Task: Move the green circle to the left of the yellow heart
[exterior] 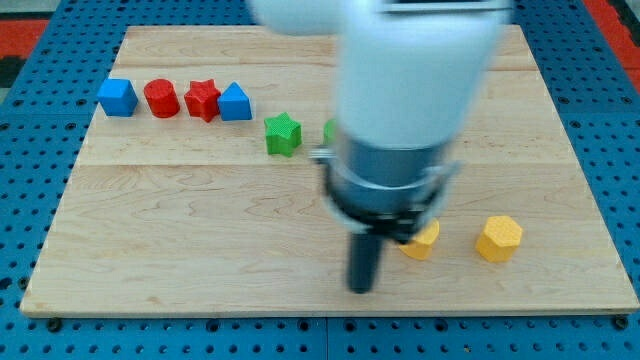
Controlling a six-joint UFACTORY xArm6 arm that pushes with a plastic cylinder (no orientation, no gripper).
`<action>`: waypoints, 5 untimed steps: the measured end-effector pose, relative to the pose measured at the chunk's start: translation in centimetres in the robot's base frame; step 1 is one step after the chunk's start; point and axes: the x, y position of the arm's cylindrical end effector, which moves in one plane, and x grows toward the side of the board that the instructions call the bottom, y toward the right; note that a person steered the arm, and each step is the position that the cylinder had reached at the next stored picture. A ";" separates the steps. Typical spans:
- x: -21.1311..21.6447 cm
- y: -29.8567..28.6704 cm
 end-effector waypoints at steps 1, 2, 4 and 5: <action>-5.5 -3.3; -14.0 -1.1; -17.5 5.6; -20.3 8.4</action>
